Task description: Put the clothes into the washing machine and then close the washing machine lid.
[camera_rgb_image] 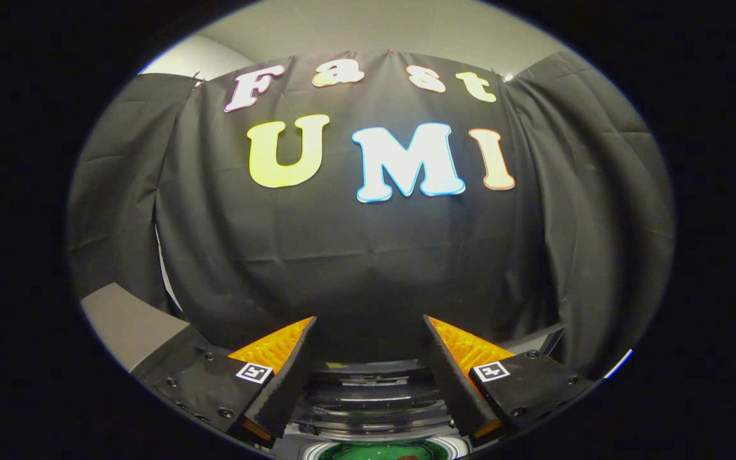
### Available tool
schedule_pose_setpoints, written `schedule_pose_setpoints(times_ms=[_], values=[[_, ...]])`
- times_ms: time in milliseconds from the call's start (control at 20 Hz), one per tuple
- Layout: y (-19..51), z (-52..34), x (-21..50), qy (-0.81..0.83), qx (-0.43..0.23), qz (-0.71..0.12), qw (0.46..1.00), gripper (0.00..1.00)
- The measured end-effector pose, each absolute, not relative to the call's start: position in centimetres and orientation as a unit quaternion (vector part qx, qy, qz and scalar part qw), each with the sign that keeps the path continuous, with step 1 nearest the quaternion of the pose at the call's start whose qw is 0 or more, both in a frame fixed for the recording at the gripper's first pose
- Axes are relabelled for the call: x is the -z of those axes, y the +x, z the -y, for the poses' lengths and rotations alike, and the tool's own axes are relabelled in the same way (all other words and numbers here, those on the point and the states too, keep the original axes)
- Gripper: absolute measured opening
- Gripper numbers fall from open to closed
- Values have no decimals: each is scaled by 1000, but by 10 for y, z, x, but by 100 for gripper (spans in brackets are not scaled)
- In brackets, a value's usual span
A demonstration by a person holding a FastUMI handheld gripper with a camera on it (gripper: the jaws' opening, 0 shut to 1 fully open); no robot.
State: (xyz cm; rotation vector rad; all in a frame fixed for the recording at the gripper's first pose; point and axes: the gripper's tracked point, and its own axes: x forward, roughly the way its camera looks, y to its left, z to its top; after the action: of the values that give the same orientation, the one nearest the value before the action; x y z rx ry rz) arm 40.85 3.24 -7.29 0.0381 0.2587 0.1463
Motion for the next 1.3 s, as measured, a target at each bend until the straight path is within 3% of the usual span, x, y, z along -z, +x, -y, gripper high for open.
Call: schedule_pose_setpoints(times_ms=[1300], values=[[306,-16,75,17,-86,-59,994,98]])
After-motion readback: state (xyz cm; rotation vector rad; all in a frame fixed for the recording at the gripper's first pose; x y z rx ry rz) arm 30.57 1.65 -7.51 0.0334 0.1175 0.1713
